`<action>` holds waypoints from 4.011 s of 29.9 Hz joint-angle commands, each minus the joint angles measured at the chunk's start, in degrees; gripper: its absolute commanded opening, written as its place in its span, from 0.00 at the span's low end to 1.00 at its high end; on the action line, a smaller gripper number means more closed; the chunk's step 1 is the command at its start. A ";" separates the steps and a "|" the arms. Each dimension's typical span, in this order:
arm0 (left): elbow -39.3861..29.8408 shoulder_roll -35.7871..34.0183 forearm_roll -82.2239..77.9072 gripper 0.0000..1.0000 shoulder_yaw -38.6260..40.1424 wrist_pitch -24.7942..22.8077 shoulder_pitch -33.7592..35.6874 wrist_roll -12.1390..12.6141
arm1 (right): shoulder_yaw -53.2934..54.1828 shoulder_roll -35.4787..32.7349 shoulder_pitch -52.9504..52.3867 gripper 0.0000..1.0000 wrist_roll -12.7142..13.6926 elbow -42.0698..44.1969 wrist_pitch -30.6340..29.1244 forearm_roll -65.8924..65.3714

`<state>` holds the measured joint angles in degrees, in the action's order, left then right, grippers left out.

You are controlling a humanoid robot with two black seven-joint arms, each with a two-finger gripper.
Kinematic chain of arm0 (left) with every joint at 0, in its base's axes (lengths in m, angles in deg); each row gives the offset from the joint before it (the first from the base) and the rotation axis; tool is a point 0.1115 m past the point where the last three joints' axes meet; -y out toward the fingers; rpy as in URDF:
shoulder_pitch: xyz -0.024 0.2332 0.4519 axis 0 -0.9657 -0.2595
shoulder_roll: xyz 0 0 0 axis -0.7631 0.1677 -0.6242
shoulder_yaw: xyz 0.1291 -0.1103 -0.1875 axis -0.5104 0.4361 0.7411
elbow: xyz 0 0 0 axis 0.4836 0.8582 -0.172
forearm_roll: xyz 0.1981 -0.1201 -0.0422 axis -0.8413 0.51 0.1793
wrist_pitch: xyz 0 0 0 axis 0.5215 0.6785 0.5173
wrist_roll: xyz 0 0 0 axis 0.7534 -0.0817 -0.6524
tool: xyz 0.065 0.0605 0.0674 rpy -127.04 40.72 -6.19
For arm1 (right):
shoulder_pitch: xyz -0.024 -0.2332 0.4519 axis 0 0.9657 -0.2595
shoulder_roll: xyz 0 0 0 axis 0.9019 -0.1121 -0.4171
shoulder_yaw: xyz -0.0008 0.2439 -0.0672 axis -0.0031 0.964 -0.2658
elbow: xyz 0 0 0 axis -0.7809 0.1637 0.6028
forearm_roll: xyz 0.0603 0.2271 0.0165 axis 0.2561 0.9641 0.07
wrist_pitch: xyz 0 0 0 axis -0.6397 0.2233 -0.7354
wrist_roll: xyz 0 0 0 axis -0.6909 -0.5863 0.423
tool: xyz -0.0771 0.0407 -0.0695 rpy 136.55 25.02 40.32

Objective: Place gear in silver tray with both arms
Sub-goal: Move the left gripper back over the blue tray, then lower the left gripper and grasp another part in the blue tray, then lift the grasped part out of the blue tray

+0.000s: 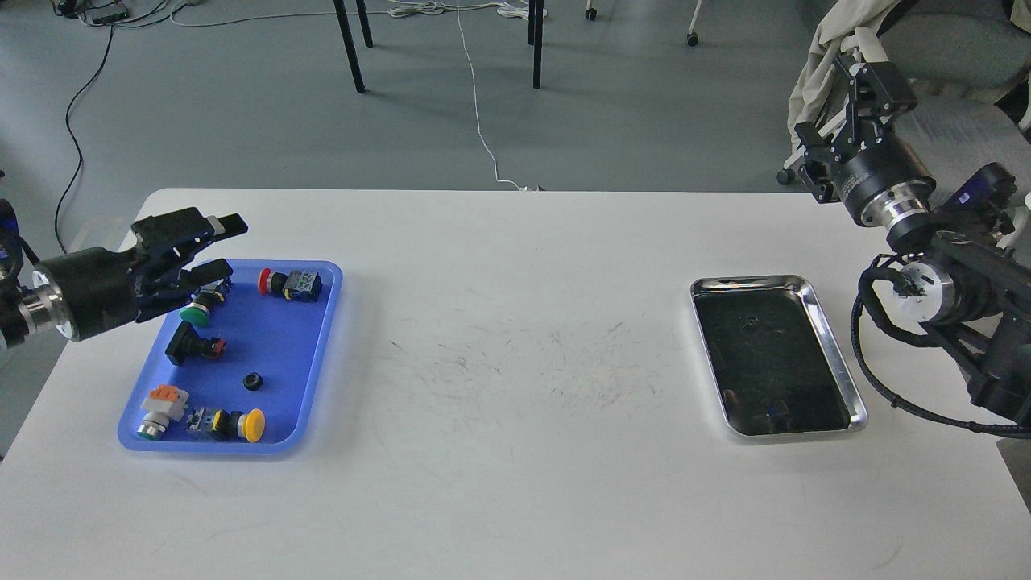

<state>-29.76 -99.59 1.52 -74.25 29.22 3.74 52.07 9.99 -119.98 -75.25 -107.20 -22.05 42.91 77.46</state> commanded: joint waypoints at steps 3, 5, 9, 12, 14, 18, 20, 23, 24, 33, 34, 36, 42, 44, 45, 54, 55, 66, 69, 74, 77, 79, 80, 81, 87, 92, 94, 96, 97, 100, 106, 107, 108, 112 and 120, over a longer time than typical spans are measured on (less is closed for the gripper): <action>-7.33 -4.70 -12.80 0.76 -0.55 1.75 -0.49 0.02 | -0.29 0.16 0.09 0.95 0.00 0.04 -0.19 -0.17; -7.78 -5.05 -21.48 0.77 -0.46 3.33 -0.58 0.02 | -0.47 0.16 0.09 0.95 0.00 0.13 -0.27 -0.25; -8.48 -4.97 -40.20 0.80 -0.46 9.29 -2.51 0.02 | -0.64 0.16 0.09 0.95 0.00 0.04 -0.19 -0.25; -9.45 -4.53 -50.75 0.86 -0.37 13.35 -3.13 0.02 | -0.64 0.16 0.09 0.95 0.00 0.04 -0.19 -0.25; -9.80 -4.09 -53.50 0.91 0.07 13.88 -3.22 0.02 | -0.73 0.16 0.09 0.95 0.00 0.04 -0.19 -0.34; -9.10 -2.68 -55.63 0.98 0.33 15.38 -3.31 0.02 | -0.73 0.07 0.09 0.95 0.00 0.04 -0.10 -0.34; -9.10 -2.42 -54.49 0.98 0.42 15.47 -3.31 0.02 | -0.73 -0.01 0.18 0.95 0.00 0.04 -0.10 -0.34; -8.22 -1.98 -54.83 0.98 -0.46 16.17 -3.57 0.02 | -0.73 -0.01 0.18 0.95 0.00 0.13 -0.10 -0.34; -7.00 -1.37 -55.18 0.98 -0.55 16.52 -3.66 0.02 | -0.73 -0.01 0.18 0.95 0.00 0.13 -0.10 -0.34; 3.02 4.96 -59.14 0.97 -0.63 18.37 -5.06 0.02 | 1.11 0.07 0.26 0.95 0.00 0.74 0.78 -0.08; 3.73 5.23 -59.75 0.97 -0.63 18.89 -5.50 0.02 | 1.64 0.07 0.26 0.95 0.00 0.83 0.78 0.01; 4.52 5.67 -61.77 0.96 -0.63 20.38 -6.29 0.02 | 2.60 0.07 0.79 0.95 0.00 0.83 0.96 0.10; 5.58 6.02 -62.48 0.92 -0.63 21.36 -7.26 0.02 | 3.58 0.16 1.76 0.95 0.00 0.83 1.75 0.01; 6.89 6.89 -62.83 0.89 -0.63 21.79 -7.79 0.02 | 3.58 0.16 1.85 0.95 0.00 0.66 2.36 0.10; 7.59 7.33 -63.09 0.88 -0.63 21.88 -7.79 0.02 | 3.49 0.16 1.85 0.95 0.00 0.66 2.54 0.10; 10.77 10.85 -64.50 0.81 -0.63 23.03 -7.88 0.02 | 3.23 -0.10 1.93 0.95 0.00 0.74 2.54 0.01; 10.85 10.85 -65.11 0.79 -0.63 23.03 -7.96 0.02 | 3.14 -0.10 1.93 0.95 0.00 0.83 2.54 0.01; 10.94 11.38 -68.28 0.63 -0.63 23.20 -8.32 0.02 | 2.79 0.07 1.93 0.95 0.00 0.83 2.80 -0.08; 11.03 11.38 -69.15 0.58 -0.63 23.29 -8.41 0.02 | 2.70 0.07 2.02 0.95 0.00 0.83 2.89 -0.08; 11.38 11.47 -70.21 0.51 -0.63 24.08 -8.58 0.02 | 2.61 0.07 2.02 0.95 0.00 0.83 2.89 -0.08; 11.73 11.64 -70.39 0.48 -0.63 24.17 -8.49 0.02 | 2.61 0.07 1.93 0.95 0.00 0.83 2.89 -0.08; 12.26 12.08 -70.48 0.46 -0.63 24.26 -8.49 0.02 | 2.61 0.07 2.02 0.95 0.00 0.83 2.89 -0.08; 12.26 12.08 -70.56 0.44 -0.63 24.26 -8.49 0.02 | 2.52 0.07 2.02 0.95 0.00 0.83 2.89 -0.08; 12.26 12.08 -70.74 0.38 -0.63 24.26 -8.58 0.02 | 2.52 0.07 2.02 0.95 0.00 0.83 2.89 -0.08; 12.35 12.70 -72.94 0.25 -0.63 24.26 -8.67 0.02 | 2.43 0.07 2.46 0.95 0.00 0.92 2.89 -0.17; 12.35 12.70 -73.90 0.13 -0.63 24.26 -8.67 0.02 | 2.35 0.07 2.99 0.95 0.00 0.92 2.89 -0.17; 12.35 12.61 -73.90 0.09 -0.63 24.26 -8.67 0.02 | 2.35 0.07 3.08 0.95 0.00 1.01 2.89 -0.17; 12.35 12.44 -73.90 0.09 -0.63 24.17 -8.67 0.02 | 2.35 0.07 3.16 0.95 0.00 1.01 2.89 -0.25; 12.26 12.26 -73.99 0.08 -0.63 24.17 -8.67 0.02 | 2.35 0.16 3.25 0.95 0.00 1.01 2.89 -0.25; 11.56 11.82 -73.73 0.08 -0.46 24.17 -8.41 0.02 | 2.35 0.16 3.34 0.95 0.00 1.09 2.89 -0.34; 10.16 8.31 -73.64 0.08 -0.02 24.17 -6.13 0.02 | 2.35 0.25 3.69 0.95 0.00 1.10 2.89 -0.60; 9.54 8.04 -73.64 0.08 -0.11 24.08 -4.99 0.02 | 2.35 0.25 3.69 0.95 0.00 1.10 2.89 -0.61; 9.27 7.78 -73.47 0.08 -0.19 23.91 -3.76 0.02 | 2.35 0.25 3.69 0.95 0.00 1.10 2.89 -0.69; 9.10 7.17 -72.94 0.08 -0.11 23.29 -1.20 0.02 | 2.26 0.51 3.69 0.95 0.00 1.10 2.89 -0.87; 4.36 7.51 -68.03 0.08 0.51 18.20 6.17 0.02 | 2.26 0.60 3.78 0.95 0.00 1.53 2.98 -0.96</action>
<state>-23.23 -92.66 -69.76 -73.84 49.68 6.87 52.10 12.25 -119.34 -71.48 -107.20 -20.54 45.85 76.50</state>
